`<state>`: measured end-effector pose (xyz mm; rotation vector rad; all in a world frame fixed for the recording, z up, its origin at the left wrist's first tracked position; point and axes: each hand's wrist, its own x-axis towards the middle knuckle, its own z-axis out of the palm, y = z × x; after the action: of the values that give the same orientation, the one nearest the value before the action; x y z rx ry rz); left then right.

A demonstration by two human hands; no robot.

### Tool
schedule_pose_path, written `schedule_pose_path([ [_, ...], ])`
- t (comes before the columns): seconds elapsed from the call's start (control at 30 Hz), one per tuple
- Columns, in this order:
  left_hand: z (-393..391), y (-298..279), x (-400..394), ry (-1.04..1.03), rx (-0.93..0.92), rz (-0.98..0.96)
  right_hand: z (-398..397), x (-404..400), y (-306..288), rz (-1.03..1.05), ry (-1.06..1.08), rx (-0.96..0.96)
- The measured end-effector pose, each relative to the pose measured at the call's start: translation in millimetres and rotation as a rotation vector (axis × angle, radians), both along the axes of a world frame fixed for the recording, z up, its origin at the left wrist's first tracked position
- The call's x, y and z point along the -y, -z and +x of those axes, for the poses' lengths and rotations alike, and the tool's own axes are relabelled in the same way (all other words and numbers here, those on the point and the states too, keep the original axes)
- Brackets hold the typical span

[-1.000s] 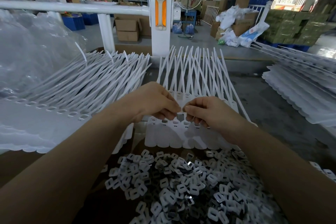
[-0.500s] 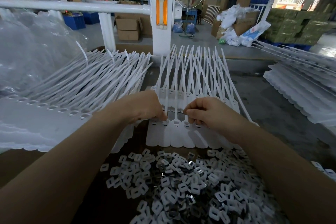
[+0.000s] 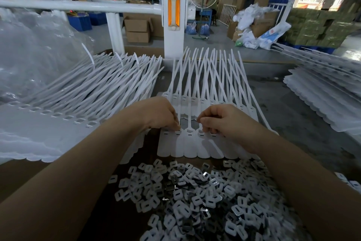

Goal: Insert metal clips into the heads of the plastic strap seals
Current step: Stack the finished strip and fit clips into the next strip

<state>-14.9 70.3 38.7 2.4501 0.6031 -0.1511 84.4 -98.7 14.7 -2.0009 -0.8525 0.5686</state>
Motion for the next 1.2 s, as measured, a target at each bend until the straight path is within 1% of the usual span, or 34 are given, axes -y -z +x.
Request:
schedule_pose_path([
  [0.23, 3.6, 2.3, -2.6, -0.005, -0.012, 0.033, -0.5, -1.0, -0.8, -0.008, 0.0, 0.003],
  [0.43, 9.2, -2.0, -0.2, -0.002, -0.094, 0.065, -1.7, -2.6, 0.2, -0.016, -0.008, 0.01],
  [0.53, 9.4, -1.9, 0.3, -0.008, -0.089, 0.056, -3.0, -1.8, -1.0, -0.029, -0.04, 0.028],
  [0.67, 6.7, 1.4, -1.4, -0.022, -0.038, 0.038, -6.6, 2.5, -7.2, -0.063, -0.155, 0.114],
  [0.83, 6.2, 4.6, -5.3, -0.031, 0.006, 0.018, -25.2, -3.3, -18.8, -0.151, -0.494, 0.275],
  [0.93, 4.6, 5.6, -7.4, -0.01, 0.03, 0.006, -36.1, -6.9, -19.5, -0.212, -0.628, 0.346],
  [1.03, 1.9, 5.6, -8.7, 0.011, 0.039, 0.011, -40.9, -6.7, -18.4, -0.245, -0.656, 0.357],
  [1.2, -1.3, 4.4, -9.5, 0.036, 0.029, 0.005, -37.2, -4.4, -21.7, -0.301, -0.624, 0.372],
])
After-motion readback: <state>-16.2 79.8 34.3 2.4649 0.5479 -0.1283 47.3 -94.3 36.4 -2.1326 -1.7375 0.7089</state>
